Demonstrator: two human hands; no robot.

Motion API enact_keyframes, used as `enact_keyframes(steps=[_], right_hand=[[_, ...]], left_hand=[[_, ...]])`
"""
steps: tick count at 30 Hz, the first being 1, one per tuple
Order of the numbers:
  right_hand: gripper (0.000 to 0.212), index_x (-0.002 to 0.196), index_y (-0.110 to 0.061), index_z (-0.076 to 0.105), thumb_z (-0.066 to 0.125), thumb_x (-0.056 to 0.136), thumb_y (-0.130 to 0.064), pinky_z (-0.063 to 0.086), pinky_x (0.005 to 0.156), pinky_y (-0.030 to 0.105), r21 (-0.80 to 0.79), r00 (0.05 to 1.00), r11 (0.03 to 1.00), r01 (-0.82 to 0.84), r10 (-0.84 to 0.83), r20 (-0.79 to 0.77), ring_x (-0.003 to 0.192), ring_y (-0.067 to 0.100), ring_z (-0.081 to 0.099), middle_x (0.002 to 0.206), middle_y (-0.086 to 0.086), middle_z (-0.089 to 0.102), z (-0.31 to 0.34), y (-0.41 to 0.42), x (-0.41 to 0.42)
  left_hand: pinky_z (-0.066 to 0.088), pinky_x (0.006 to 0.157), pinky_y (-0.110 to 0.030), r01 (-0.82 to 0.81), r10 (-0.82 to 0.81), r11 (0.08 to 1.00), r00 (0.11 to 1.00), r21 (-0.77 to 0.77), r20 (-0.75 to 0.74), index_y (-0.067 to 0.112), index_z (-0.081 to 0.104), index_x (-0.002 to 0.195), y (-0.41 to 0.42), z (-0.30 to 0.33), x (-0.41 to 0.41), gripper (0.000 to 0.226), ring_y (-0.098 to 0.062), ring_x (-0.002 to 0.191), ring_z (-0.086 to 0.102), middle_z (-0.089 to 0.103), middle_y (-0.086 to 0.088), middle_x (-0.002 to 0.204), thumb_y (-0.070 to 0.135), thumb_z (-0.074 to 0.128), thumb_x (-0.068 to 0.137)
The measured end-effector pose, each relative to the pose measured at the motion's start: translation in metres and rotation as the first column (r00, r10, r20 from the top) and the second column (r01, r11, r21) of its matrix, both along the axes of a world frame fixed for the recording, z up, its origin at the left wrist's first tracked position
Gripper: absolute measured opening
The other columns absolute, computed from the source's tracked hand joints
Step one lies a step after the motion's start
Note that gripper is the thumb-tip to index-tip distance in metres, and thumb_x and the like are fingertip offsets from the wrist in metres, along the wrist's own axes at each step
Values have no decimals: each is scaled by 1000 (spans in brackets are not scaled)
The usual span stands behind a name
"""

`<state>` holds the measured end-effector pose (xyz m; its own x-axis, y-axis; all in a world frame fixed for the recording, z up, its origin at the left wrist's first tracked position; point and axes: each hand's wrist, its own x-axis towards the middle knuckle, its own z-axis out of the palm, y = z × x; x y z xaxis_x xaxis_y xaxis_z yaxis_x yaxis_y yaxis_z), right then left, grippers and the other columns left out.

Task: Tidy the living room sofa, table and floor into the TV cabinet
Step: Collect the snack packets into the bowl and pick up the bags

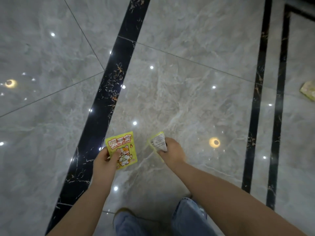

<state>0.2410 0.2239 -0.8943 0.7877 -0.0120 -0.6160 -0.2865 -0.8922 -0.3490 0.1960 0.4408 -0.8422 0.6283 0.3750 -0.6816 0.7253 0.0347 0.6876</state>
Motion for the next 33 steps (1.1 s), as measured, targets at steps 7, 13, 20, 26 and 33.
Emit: enact_keyframes(steps=[7, 13, 20, 26, 33], right_hand=[[33, 103, -28, 65, 68, 71, -34, 58, 76, 38, 236, 889, 858, 456, -452, -72, 87, 14, 66, 95, -8, 69, 158, -5, -3], [28, 112, -18, 64, 63, 84, -20, 56, 86, 38, 356, 786, 708, 609, -598, -156, 95, 17, 65, 105, -1, 69, 292, -24, -2], [48, 135, -47, 42, 45, 100, -14, 55, 83, 37, 547, 640, 424, 722, -709, -296, 101, 19, 69, 124, -4, 60, 414, -56, -5], [48, 146, -22, 37, 52, 101, -29, 45, 58, 20, 524, 510, 286, 802, -785, -353, 66, 8, 53, 108, 0, 62, 485, -94, -15], [57, 96, -14, 68, 43, 93, -65, 39, 64, 27, 436, 145, -145, 888, -811, -567, 60, 12, 49, 71, 1, 54, 540, -143, -53]], left_hand=[[48, 62, -17, 11, -12, 997, 1000, -76, -6, 20, 67, 105, -36, 136, 15, 14, -6, 84, 67, 70, 9, 94, 11, 61, 95], [50, 64, -26, 76, -78, 986, 997, -149, -11, 22, 65, 104, -70, 258, 33, 14, -14, 86, 68, 71, 5, 96, 13, 62, 95], [50, 62, -28, 215, -216, 958, 976, -188, 16, 23, 63, 111, -108, 373, 55, 19, -17, 87, 69, 72, 1, 98, 13, 60, 95], [57, 86, -45, 363, -367, 903, 930, -229, 26, 26, 65, 112, -145, 434, 63, 20, -24, 94, 72, 75, -1, 103, 17, 64, 94], [56, 90, -47, 487, -520, 826, 853, -283, -50, 20, 70, 104, -198, 472, 59, 14, -29, 93, 72, 76, -9, 101, 12, 62, 95]])
